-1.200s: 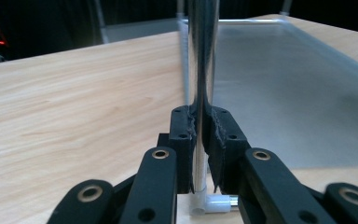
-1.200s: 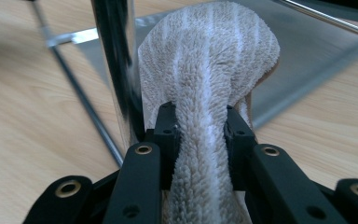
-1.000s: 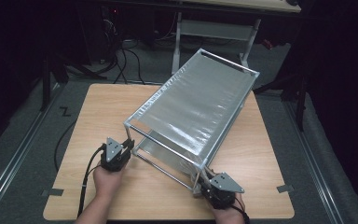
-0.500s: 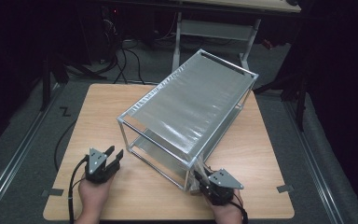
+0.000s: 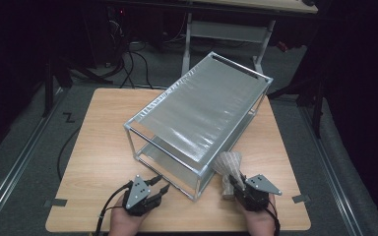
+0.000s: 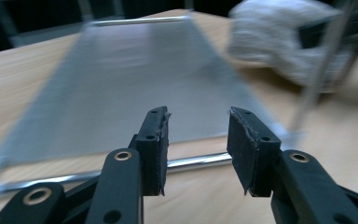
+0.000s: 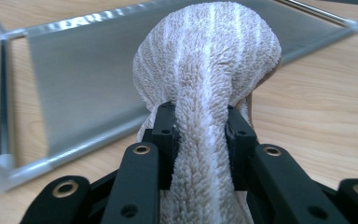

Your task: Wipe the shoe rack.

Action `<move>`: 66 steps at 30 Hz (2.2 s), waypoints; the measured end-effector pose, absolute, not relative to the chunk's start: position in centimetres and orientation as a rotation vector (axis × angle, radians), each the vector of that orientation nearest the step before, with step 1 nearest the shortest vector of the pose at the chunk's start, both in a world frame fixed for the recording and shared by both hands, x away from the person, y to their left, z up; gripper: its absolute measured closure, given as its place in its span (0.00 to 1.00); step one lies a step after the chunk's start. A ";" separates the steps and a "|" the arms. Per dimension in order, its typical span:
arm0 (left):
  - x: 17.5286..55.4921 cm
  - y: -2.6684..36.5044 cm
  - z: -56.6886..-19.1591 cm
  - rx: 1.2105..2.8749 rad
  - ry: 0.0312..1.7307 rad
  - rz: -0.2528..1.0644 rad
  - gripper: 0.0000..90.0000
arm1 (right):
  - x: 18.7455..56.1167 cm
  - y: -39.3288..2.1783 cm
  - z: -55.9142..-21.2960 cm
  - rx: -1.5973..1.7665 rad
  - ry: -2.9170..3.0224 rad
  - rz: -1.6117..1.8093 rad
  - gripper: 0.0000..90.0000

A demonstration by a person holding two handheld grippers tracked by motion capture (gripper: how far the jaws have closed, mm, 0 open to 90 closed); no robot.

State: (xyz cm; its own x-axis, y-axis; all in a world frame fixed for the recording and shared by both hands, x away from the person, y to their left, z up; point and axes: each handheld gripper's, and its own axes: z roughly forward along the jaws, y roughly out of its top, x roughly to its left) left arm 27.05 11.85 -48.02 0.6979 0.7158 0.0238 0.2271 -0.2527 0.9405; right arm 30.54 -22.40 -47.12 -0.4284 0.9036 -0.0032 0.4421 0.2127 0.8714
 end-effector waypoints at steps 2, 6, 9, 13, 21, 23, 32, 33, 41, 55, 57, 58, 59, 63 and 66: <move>26.8 10.7 -47.8 1.816 0.699 0.524 0.64 | 30.6 -22.9 -47.2 1.256 1.956 1.137 0.79; 26.6 8.5 -46.9 1.808 0.611 0.471 0.61 | 30.6 -23.4 -47.2 1.274 1.941 1.135 0.79; 26.9 6.9 -46.4 1.812 0.574 0.451 0.61 | 30.6 -23.4 -47.1 1.273 1.938 1.135 0.79; 27.6 4.9 -45.2 1.811 0.523 0.450 0.62 | 30.6 -23.3 -47.2 1.266 1.943 1.131 0.79; 28.3 4.6 -44.6 1.773 0.549 0.485 0.88 | 30.6 -23.0 -47.2 1.249 1.956 1.124 0.79; 28.0 5.2 -44.8 1.763 0.560 0.466 0.89 | 31.0 -22.8 -47.2 1.262 1.964 1.150 0.79; 25.3 9.0 -45.3 1.749 0.566 0.446 0.89 | 37.1 -17.8 -46.3 1.228 2.036 1.144 0.80; 25.0 9.3 -45.3 1.748 0.561 0.442 0.89 | 37.7 -17.4 -46.5 1.230 2.043 1.119 0.80; 24.2 10.4 -45.3 1.763 0.526 0.468 0.89 | 41.1 -17.1 -49.6 1.331 2.119 1.025 0.82; 27.0 14.0 -45.1 1.749 0.676 0.605 0.88 | 38.0 -19.0 -49.5 1.278 2.125 0.984 0.82; 27.1 14.3 -45.3 1.728 0.696 0.622 0.88 | 37.6 -19.0 -49.4 1.273 2.126 0.983 0.82; 27.1 14.4 -45.3 1.725 0.700 0.629 0.89 | 37.5 -19.0 -49.5 1.268 2.126 0.981 0.82; 27.0 14.4 -45.4 1.717 0.704 0.632 0.89 | 37.4 -19.0 -49.5 1.260 2.125 0.979 0.82; 26.8 14.3 -45.5 1.699 0.714 0.620 0.89 | 36.9 -18.7 -49.5 1.263 2.082 0.972 0.81; 26.5 14.3 -45.6 1.686 0.710 0.607 0.89 | 35.8 -17.6 -48.9 1.199 2.032 1.030 0.80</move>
